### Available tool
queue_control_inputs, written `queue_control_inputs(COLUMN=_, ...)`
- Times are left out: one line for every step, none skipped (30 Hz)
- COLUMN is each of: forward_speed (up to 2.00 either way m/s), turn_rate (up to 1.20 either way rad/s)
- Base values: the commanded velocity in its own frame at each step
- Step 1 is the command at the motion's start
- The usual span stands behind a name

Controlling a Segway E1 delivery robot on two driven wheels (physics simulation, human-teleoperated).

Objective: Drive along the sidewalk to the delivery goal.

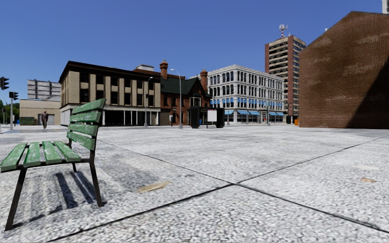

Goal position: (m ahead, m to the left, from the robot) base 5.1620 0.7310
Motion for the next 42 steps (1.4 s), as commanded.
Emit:
queue_control_inputs(forward_speed=1.04, turn_rate=0.0)
queue_control_inputs(forward_speed=1.04, turn_rate=0.0)
queue_control_inputs(forward_speed=1.04, turn_rate=0.0)
queue_control_inputs(forward_speed=1.02, turn_rate=0.0)
queue_control_inputs(forward_speed=1.02, turn_rate=0.0)
queue_control_inputs(forward_speed=0.97, turn_rate=0.06)
queue_control_inputs(forward_speed=0.93, turn_rate=0.1)
queue_control_inputs(forward_speed=0.9, turn_rate=0.16)
queue_control_inputs(forward_speed=0.9, turn_rate=0.16)
queue_control_inputs(forward_speed=0.87, turn_rate=0.24)
queue_control_inputs(forward_speed=0.86, turn_rate=0.26)
queue_control_inputs(forward_speed=0.85, turn_rate=0.27)
queue_control_inputs(forward_speed=0.85, turn_rate=0.27)
queue_control_inputs(forward_speed=0.85, turn_rate=0.27)
queue_control_inputs(forward_speed=0.83, turn_rate=0.27)
queue_control_inputs(forward_speed=0.82, turn_rate=0.27)
queue_control_inputs(forward_speed=0.82, turn_rate=0.27)
queue_control_inputs(forward_speed=0.82, turn_rate=0.27)
queue_control_inputs(forward_speed=0.81, turn_rate=0.27)
queue_control_inputs(forward_speed=0.81, turn_rate=0.27)
queue_control_inputs(forward_speed=0.81, turn_rate=0.27)
queue_control_inputs(forward_speed=0.81, turn_rate=0.27)
queue_control_inputs(forward_speed=0.81, turn_rate=0.27)
queue_control_inputs(forward_speed=0.81, turn_rate=0.27)
queue_control_inputs(forward_speed=0.81, turn_rate=0.27)
queue_control_inputs(forward_speed=0.81, turn_rate=0.27)
queue_control_inputs(forward_speed=0.81, turn_rate=0.27)
queue_control_inputs(forward_speed=0.81, turn_rate=0.27)
queue_control_inputs(forward_speed=0.81, turn_rate=0.27)
queue_control_inputs(forward_speed=0.81, turn_rate=0.27)
queue_control_inputs(forward_speed=0.81, turn_rate=0.27)
queue_control_inputs(forward_speed=0.81, turn_rate=0.27)
queue_control_inputs(forward_speed=0.81, turn_rate=0.27)
queue_control_inputs(forward_speed=0.81, turn_rate=0.27)
queue_control_inputs(forward_speed=0.81, turn_rate=0.27)
queue_control_inputs(forward_speed=0.81, turn_rate=0.27)
queue_control_inputs(forward_speed=0.81, turn_rate=0.27)
queue_control_inputs(forward_speed=0.81, turn_rate=0.27)
queue_control_inputs(forward_speed=0.81, turn_rate=0.27)
queue_control_inputs(forward_speed=0.81, turn_rate=0.27)
queue_control_inputs(forward_speed=0.81, turn_rate=0.27)
queue_control_inputs(forward_speed=0.81, turn_rate=0.27)
